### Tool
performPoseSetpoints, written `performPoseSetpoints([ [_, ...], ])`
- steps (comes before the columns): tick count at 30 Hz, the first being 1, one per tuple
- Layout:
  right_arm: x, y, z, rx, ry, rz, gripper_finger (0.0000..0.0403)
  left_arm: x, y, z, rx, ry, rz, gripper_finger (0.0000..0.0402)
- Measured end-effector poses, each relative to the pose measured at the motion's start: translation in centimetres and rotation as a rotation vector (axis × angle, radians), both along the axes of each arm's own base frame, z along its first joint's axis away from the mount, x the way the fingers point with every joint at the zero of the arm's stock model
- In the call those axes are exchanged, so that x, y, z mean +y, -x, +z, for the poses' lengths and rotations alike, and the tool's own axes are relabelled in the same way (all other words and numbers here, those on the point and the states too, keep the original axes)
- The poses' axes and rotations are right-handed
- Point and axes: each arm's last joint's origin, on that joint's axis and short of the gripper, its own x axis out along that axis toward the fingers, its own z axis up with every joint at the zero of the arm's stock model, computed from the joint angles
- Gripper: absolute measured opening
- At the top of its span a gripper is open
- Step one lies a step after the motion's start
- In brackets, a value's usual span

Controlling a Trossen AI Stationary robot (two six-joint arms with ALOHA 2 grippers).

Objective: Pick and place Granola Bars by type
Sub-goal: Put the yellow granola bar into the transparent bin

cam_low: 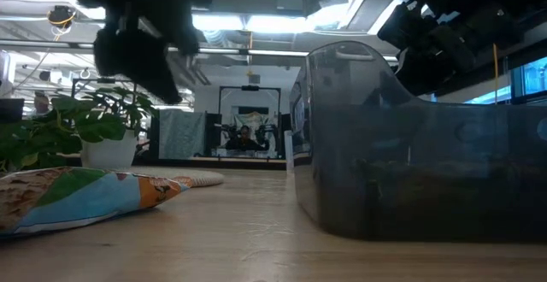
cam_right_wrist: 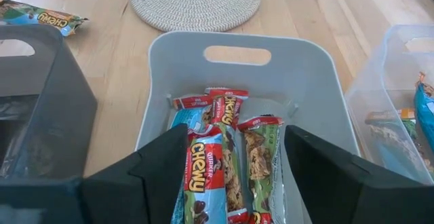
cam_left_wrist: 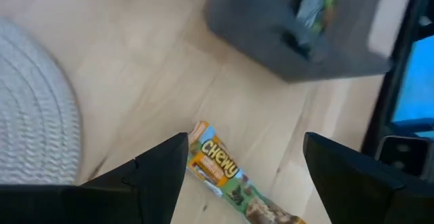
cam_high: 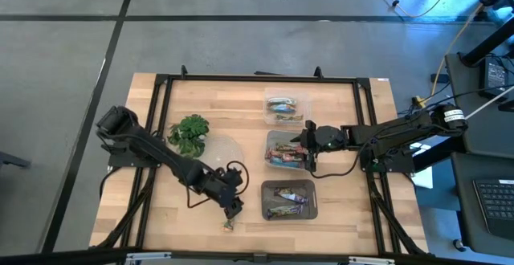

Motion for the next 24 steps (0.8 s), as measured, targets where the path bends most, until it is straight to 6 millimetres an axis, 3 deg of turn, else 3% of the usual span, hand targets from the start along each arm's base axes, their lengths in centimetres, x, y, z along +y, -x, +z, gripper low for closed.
performPoseSetpoints([
  [14,0.0,0.0,0.0,-0.002,-0.022,-0.015,0.0249,-1.4,-0.7,-5.6,0.216,0.066,-0.017,0.0283],
  [24,0.0,0.0,0.0,-0.002,-0.021,-0.014,0.0249,-1.1,-0.3,-6.3,0.302,0.065,0.040,0.0283],
])
